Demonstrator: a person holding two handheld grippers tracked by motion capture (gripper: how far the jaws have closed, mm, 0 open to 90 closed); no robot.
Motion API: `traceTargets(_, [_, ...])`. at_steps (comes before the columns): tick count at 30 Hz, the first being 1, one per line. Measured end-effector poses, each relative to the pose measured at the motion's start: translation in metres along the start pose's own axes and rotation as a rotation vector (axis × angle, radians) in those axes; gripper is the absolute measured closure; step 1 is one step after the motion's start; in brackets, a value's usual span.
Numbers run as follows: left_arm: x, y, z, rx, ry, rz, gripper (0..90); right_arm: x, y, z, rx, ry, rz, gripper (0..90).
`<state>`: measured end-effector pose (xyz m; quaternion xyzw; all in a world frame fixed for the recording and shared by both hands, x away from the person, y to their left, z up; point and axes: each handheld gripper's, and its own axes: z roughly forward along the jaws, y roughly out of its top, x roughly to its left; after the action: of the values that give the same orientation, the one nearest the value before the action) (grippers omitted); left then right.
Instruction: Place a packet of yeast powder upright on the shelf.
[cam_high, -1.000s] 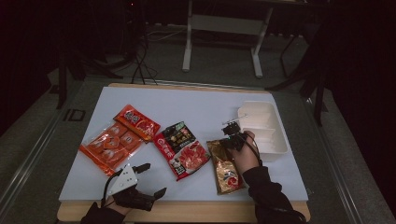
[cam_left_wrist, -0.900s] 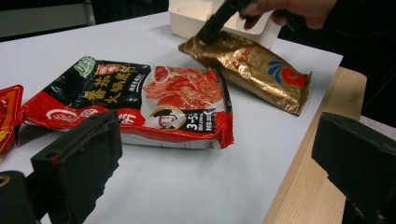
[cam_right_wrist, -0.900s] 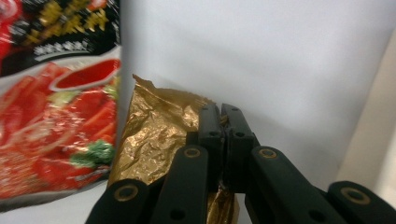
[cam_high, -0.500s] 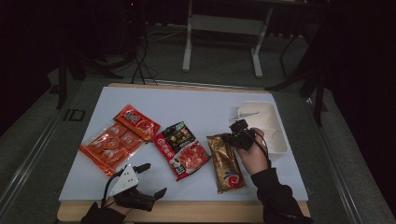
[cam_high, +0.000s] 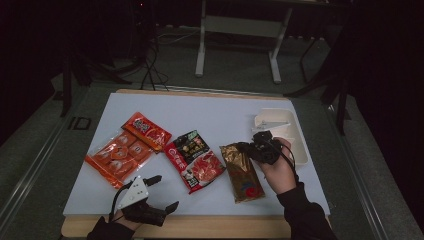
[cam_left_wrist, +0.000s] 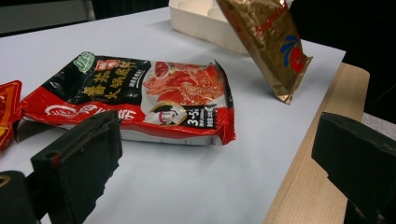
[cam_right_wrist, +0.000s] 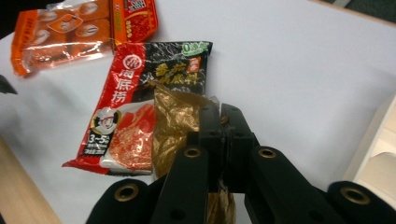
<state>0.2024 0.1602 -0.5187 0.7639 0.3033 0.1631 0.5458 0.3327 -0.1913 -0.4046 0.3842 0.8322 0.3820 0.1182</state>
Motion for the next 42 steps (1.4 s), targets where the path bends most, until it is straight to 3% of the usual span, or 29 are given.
traceTargets(6, [0.001, 0.0, -0.001, -0.002, 0.006, -0.005, 2.0, 0.004, 0.005, -0.011, -0.035, 0.037, 0.002, 88.9])
traceTargets(12, [0.0, 0.0, -0.001, 0.004, 0.005, -0.001, 2.0, 0.006, 0.014, -0.021, -0.068, 0.038, -0.011, 88.9])
traceTargets(17, [0.001, -0.001, -0.001, 0.001, 0.006, -0.006, 2.0, 0.005, 0.022, -0.03, -0.113, 0.07, 0.009, 88.9])
traceTargets(24, [0.0, -0.001, -0.001, 0.006, 0.006, -0.003, 2.0, 0.007, 0.035, -0.038, -0.15, 0.06, -0.013, 88.9])
traceTargets(32, [0.0, -0.002, -0.002, 0.007, 0.008, -0.014, 2.0, 0.0, 0.046, -0.045, -0.185, 0.058, -0.025, 88.9])
traceTargets(42, [0.001, -0.004, -0.004, 0.009, 0.019, -0.024, 2.0, -0.016, 0.058, -0.048, -0.229, 0.088, 0.004, 88.8])
